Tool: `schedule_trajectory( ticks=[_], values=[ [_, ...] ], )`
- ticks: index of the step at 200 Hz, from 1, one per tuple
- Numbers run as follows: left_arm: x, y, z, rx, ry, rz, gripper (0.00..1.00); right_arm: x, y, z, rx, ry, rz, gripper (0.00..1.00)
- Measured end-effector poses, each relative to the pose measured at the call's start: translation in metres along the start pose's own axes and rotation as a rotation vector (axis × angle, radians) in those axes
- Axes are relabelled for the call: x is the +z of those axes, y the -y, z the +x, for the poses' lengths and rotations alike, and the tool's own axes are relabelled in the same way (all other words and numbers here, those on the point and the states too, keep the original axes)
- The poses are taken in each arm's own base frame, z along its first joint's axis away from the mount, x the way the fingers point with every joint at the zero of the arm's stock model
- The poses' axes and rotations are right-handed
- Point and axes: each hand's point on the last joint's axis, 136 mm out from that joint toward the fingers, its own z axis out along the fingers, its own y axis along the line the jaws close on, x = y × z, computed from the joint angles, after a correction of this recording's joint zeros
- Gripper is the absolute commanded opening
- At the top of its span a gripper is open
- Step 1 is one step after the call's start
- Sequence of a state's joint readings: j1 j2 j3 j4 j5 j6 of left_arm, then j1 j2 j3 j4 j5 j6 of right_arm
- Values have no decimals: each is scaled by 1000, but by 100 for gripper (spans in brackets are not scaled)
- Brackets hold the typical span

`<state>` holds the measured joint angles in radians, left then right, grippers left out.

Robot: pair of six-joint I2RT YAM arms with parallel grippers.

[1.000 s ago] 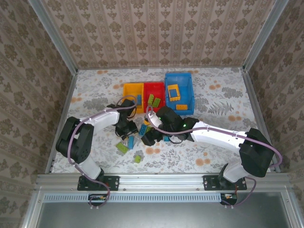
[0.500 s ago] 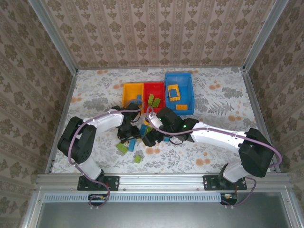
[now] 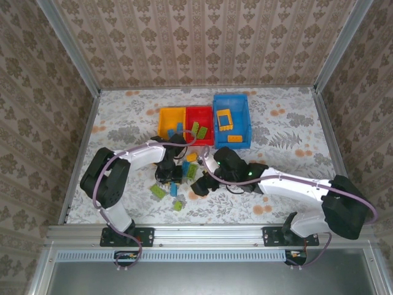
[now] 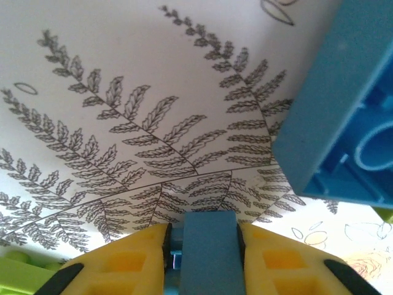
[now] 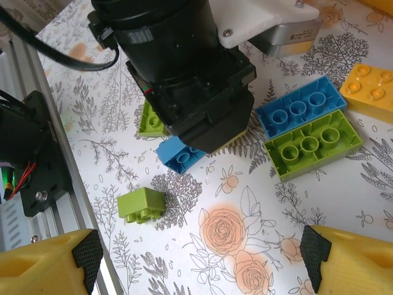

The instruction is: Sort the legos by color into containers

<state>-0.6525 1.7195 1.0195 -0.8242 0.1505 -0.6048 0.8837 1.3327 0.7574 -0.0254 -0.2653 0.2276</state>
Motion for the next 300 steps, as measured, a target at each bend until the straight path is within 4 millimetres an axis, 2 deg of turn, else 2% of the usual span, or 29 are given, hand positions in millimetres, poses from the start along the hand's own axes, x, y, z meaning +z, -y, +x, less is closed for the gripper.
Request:
schedule_trajectory(
  ticks=[41,62,75,101,129,155,185,227,269,300],
  values=[
    [-3,0,-2,4,10,-10,16,-4,2,-5,-8,42,9,88],
    [-18,2,-15,0,46,-21,16,-8,7,-10,-5,64,27,88],
    [-38,5,-30,-9,96,-8,15,-12,12,-16,5,88,44,88],
    [-92,4,-74,-42,247,30,15,-22,29,-33,34,151,96,88],
    [-144,-2,-120,-52,390,44,16,-31,51,-64,70,227,166,88],
    [-166,-5,-168,-43,477,16,15,-34,71,-100,95,290,235,88],
    [-160,-14,-218,-46,515,-40,16,-28,95,-123,140,315,288,88],
    [-144,-24,-271,-47,560,-105,16,-26,111,-127,183,320,317,88],
    [-131,-20,-297,-37,586,-109,18,-27,114,-127,208,325,320,88],
    [-116,-21,-301,-36,564,-115,29,-29,119,-128,220,330,328,88]
  ],
)
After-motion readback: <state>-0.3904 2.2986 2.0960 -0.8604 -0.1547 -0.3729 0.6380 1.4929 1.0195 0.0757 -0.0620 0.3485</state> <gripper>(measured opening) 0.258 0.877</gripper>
